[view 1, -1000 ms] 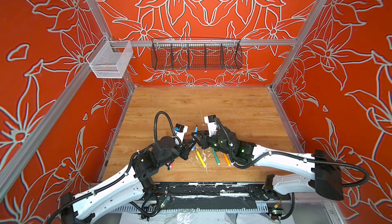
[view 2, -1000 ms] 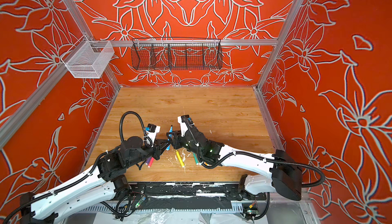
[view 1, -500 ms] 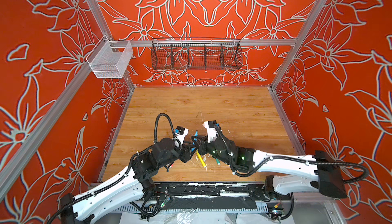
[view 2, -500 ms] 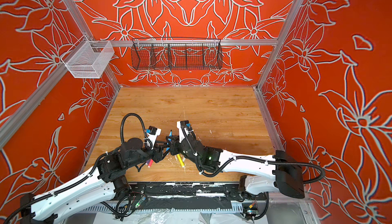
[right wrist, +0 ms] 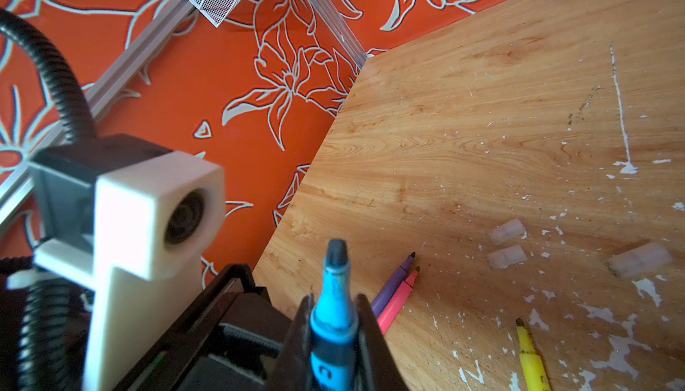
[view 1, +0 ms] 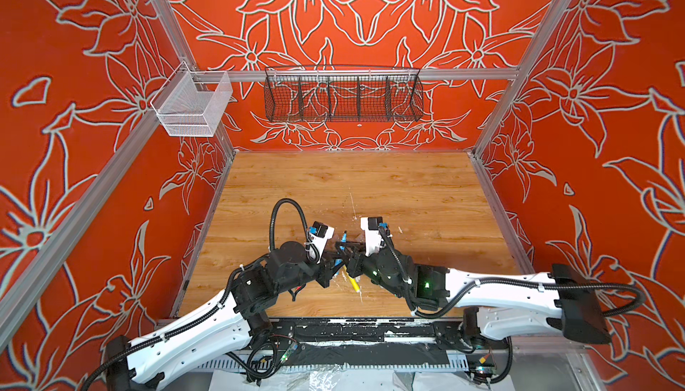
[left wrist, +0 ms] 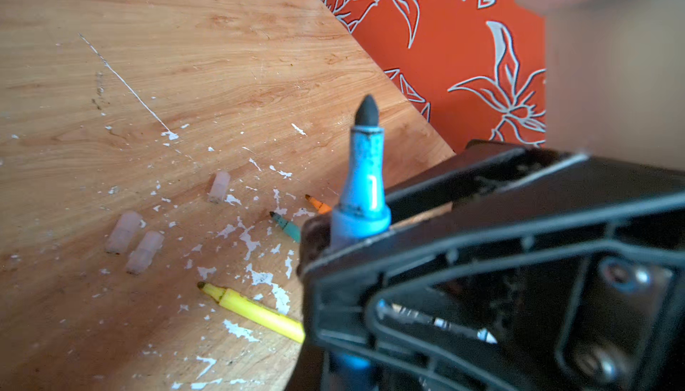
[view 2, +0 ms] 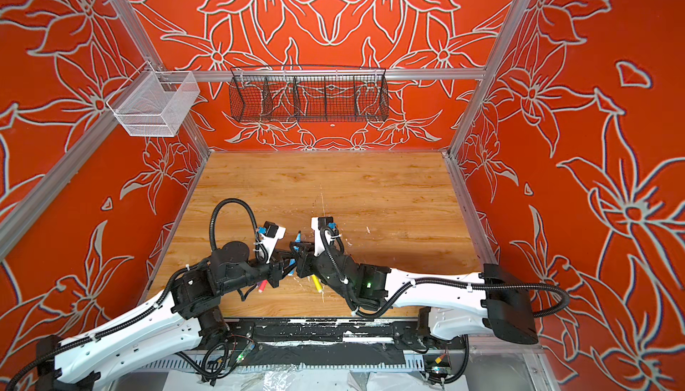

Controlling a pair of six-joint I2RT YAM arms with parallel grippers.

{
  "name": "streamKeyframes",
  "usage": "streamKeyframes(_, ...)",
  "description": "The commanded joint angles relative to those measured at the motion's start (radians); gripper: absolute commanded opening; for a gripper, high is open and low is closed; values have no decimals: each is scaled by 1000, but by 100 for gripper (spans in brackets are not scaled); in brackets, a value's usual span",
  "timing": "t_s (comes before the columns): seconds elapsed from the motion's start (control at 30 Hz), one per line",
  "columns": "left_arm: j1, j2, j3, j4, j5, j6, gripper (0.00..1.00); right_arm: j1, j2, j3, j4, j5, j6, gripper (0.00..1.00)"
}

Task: Insert the pens into the pen caps
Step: 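Close the left gripper on the blue marker and lift it upright, then move the right gripper over the white pen caps and grasp one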

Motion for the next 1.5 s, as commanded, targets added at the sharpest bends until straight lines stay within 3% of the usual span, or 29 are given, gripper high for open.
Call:
streamKeyframes(0.0, 12, -31, 3, -18, -158, -53, 0, 14, -57, -12, -18, 65, -4, 37)
streamKeyframes(0.07, 12, -39, 40, -95, -296, -122, 0, 14, -88, 1, -63, 93, -39, 53)
streamKeyframes(0.13, 12, -38, 101, -227, -446, -207, 0, 14, -136, 14, -148, 115, -62, 59)
streamKeyframes(0.17, 12, -35, 135, -289, -500, -239, 0, 13, -165, 23, -215, 128, -59, 60)
streamKeyframes(0.3, 12, -30, 254, -414, -545, -236, 0, 14, -271, 6, -398, 129, -28, 60)
streamKeyframes(0.4, 12, 17, 380, -568, -666, -315, 0, 13, -313, 33, -566, 153, -10, 60)
streamKeyframes(0.53, 18, 107, 455, -488, -751, -226, 0, 11, -303, 143, -774, 190, -49, 60)
streamKeyframes(0.67, 97, 253, 486, -335, -691, -143, 0, -65, -263, 190, -778, 173, -189, 70)
streamKeyframes(0.77, 278, 371, 479, -334, -470, -246, 0, -234, -192, 234, -789, 25, -237, 70)
streamKeyframes(0.83, 338, 408, 418, -303, -420, -291, 0, -312, -146, 249, -788, -5, -274, 66)
streamKeyframes(0.93, 351, 375, 263, -97, -444, -157, 0, -319, -103, 213, -752, 103, -337, 69)
streamKeyframes(1.03, 351, 260, 93, 117, -492, -2, 0, -334, -68, 161, -710, 21, -326, 70)
streamKeyframes(1.1, 351, 190, 39, 133, -521, -53, 0, -334, -24, 151, -702, -3, -321, 70)
streamKeyframes(1.2, 350, 137, 13, 155, -453, 1, 0, -340, 69, 154, -687, -42, -305, 70)
streamKeyframes(1.47, 350, 146, 13, 143, -426, 12, 0, -349, 312, 260, -705, -187, -285, 65)
